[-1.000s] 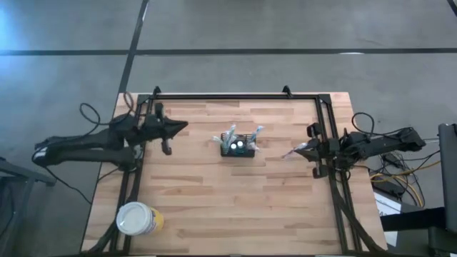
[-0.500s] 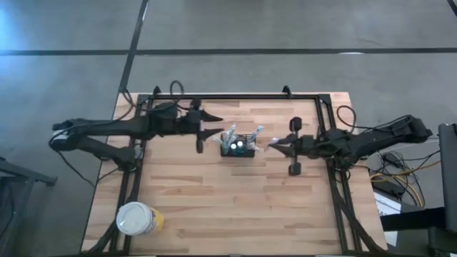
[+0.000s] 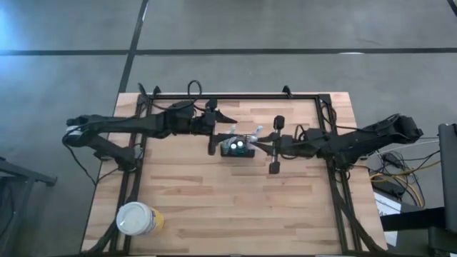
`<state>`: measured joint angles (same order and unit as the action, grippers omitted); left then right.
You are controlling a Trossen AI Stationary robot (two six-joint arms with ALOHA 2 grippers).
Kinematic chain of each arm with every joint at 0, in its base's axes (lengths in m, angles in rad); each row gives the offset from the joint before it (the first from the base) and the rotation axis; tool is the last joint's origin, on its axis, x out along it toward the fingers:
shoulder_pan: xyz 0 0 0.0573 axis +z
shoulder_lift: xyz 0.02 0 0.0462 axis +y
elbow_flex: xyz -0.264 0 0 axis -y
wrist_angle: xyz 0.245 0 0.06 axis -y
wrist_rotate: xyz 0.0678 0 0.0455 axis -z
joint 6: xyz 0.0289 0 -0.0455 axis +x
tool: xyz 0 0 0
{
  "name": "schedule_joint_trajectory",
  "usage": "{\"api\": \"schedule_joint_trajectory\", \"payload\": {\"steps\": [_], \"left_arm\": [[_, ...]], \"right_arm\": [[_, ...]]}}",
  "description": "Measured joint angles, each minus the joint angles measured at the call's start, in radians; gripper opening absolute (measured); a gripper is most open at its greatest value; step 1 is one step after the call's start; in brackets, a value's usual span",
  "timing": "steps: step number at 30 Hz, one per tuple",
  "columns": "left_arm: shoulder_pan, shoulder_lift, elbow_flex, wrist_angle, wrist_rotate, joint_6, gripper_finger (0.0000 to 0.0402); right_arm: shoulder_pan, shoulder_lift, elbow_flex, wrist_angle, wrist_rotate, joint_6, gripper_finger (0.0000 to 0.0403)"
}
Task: Pick & Place toothbrushing station
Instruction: Put the purple toothbrush into the wire organizer
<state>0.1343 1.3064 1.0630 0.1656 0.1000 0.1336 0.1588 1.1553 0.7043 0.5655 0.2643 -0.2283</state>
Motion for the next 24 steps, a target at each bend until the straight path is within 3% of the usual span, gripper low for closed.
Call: {"api": "schedule_joint_trajectory", "payload": {"steps": [24], "left_arm": [[-0.051, 0.137, 0.109, -0.004, 0.001, -0.001, 0.0239]], "right_arm": [[-0.066, 0.083, 0.024, 0.085, -0.013, 0.01, 0.0013]]}}
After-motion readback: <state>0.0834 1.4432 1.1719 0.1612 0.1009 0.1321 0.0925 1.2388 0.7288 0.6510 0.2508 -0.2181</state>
